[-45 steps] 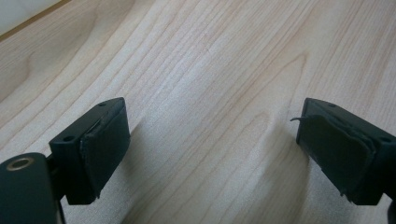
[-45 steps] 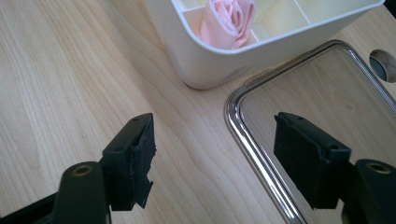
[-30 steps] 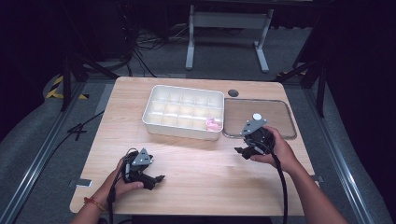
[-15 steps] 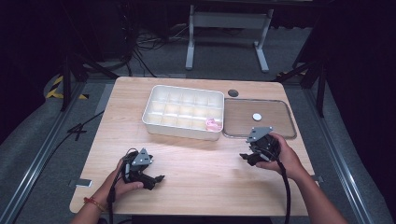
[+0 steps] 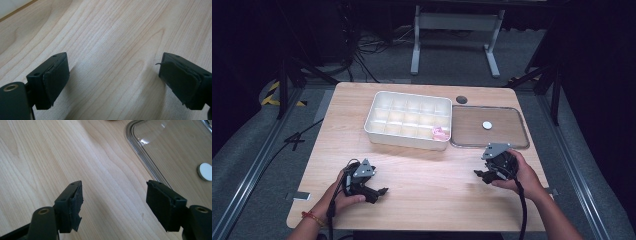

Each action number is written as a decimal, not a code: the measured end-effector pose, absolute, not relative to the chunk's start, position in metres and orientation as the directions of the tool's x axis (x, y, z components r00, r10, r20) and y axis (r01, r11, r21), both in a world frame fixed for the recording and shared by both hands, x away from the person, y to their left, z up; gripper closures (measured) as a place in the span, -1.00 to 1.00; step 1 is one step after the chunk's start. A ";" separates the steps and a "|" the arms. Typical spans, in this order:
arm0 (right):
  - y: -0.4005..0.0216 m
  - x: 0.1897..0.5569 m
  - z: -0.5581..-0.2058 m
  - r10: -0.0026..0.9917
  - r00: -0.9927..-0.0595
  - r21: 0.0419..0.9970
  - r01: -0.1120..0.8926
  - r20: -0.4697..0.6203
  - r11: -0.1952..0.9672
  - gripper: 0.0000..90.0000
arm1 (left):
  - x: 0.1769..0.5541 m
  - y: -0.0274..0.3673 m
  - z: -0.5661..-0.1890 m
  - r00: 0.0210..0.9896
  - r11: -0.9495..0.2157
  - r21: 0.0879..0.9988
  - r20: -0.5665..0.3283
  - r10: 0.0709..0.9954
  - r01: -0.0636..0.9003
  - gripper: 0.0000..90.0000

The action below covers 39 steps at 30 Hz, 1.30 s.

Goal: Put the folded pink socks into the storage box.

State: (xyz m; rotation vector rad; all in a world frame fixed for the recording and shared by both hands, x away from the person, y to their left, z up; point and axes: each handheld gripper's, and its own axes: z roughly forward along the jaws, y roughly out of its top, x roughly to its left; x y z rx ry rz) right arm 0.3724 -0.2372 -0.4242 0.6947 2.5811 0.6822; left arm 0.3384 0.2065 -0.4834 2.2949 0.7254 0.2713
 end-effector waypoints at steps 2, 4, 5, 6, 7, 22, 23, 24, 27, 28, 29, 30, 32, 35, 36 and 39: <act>-0.241 0.369 -0.426 0.559 -0.797 0.552 0.368 -0.227 0.748 -0.31 | 0.338 0.207 -0.483 0.821 -0.595 0.683 -0.011 0.571 0.423 -0.78; -0.243 0.368 -0.428 0.560 -0.797 0.561 0.363 -0.226 0.744 -0.31 | 0.338 0.207 -0.483 0.821 -0.595 0.683 -0.012 0.571 0.423 -0.78; -0.245 0.367 -0.428 0.561 -0.795 0.561 0.362 -0.232 0.745 -0.31 | 0.338 0.207 -0.483 0.821 -0.595 0.683 -0.012 0.571 0.423 -0.78; -0.245 0.366 -0.429 0.565 -0.795 0.563 0.369 -0.221 0.740 -0.31 | 0.338 0.207 -0.483 0.821 -0.595 0.683 -0.011 0.571 0.423 -0.78; -0.247 0.365 -0.430 0.567 -0.791 0.562 0.368 -0.229 0.741 -0.31 | 0.338 0.207 -0.483 0.821 -0.595 0.683 -0.012 0.571 0.423 -0.78; -0.270 0.350 -0.444 0.601 -0.768 0.583 0.389 -0.223 0.714 -0.32 | 0.338 0.206 -0.483 0.820 -0.594 0.683 -0.012 0.572 0.424 -0.78; -0.272 0.349 -0.445 0.597 -0.769 0.581 0.385 -0.229 0.717 -0.33 | 0.338 0.206 -0.483 0.820 -0.595 0.683 -0.012 0.572 0.424 -0.78; -0.273 0.348 -0.446 0.603 -0.765 0.582 0.390 -0.227 0.714 -0.32 | 0.338 0.207 -0.483 0.820 -0.595 0.683 -0.011 0.572 0.424 -0.78; -0.278 0.346 -0.448 0.606 -0.764 0.592 0.388 -0.222 0.707 -0.32 | 0.338 0.206 -0.483 0.820 -0.594 0.683 -0.011 0.573 0.424 -0.78; -0.278 0.346 -0.448 0.606 -0.764 0.592 0.388 -0.222 0.707 -0.32 | 0.338 0.206 -0.483 0.820 -0.594 0.683 -0.011 0.573 0.424 -0.78; -0.282 0.343 -0.450 0.614 -0.760 0.603 0.393 -0.212 0.695 -0.32 | 0.338 0.207 -0.483 0.820 -0.596 0.683 -0.007 0.573 0.422 -0.78; -0.284 0.343 -0.451 0.617 -0.758 0.606 0.395 -0.209 0.691 -0.32 | 0.338 0.207 -0.483 0.820 -0.596 0.683 -0.007 0.573 0.422 -0.78; -0.286 0.341 -0.452 0.622 -0.756 0.608 0.400 -0.204 0.686 -0.32 | 0.338 0.207 -0.483 0.820 -0.596 0.683 -0.007 0.573 0.422 -0.78; -0.292 0.338 -0.454 0.630 -0.750 0.617 0.403 -0.200 0.676 -0.32 | 0.338 0.207 -0.483 0.820 -0.596 0.683 -0.007 0.573 0.423 -0.78; -0.295 0.337 -0.455 0.634 -0.749 0.624 0.404 -0.194 0.669 -0.32 | 0.338 0.207 -0.483 0.819 -0.596 0.683 -0.007 0.573 0.423 -0.78; -0.301 0.334 -0.457 0.643 -0.745 0.636 0.410 -0.180 0.653 -0.32 | 0.338 0.207 -0.483 0.819 -0.595 0.683 -0.007 0.574 0.423 -0.78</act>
